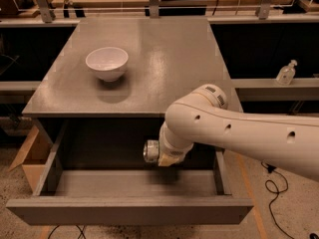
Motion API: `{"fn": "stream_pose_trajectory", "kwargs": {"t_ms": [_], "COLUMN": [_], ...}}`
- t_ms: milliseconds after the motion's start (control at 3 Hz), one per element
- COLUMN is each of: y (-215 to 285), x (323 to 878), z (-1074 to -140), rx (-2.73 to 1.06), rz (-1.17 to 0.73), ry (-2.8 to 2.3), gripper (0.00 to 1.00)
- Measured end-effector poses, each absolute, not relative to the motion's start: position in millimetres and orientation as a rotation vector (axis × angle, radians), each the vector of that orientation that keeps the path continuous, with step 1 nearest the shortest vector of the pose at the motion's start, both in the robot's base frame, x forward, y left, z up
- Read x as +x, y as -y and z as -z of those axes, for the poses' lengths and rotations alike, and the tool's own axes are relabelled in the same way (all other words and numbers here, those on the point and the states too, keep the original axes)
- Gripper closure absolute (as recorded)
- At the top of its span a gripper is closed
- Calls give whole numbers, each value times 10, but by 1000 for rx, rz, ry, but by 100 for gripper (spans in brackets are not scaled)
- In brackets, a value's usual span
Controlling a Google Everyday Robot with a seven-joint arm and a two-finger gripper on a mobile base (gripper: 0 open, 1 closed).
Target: Place 7up can into top drawer
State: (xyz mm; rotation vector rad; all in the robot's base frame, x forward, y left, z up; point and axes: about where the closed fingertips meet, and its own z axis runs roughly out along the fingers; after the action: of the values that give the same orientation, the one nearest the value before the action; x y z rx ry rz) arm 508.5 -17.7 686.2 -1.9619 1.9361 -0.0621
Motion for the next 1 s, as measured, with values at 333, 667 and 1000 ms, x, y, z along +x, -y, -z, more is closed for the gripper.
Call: {"fn": "stream_pose_trajectory", "kwargs": {"t_ms": [333,667,1000], "y": [179,180,180], "x": [5082,5080,5079], "z": [-6873,-6879,-6881], "rx": [-1962,-1962,-1962], "rz": [65,67,67], "ry": [-1935,-1934,-1934], "gripper": [4,0,0]}}
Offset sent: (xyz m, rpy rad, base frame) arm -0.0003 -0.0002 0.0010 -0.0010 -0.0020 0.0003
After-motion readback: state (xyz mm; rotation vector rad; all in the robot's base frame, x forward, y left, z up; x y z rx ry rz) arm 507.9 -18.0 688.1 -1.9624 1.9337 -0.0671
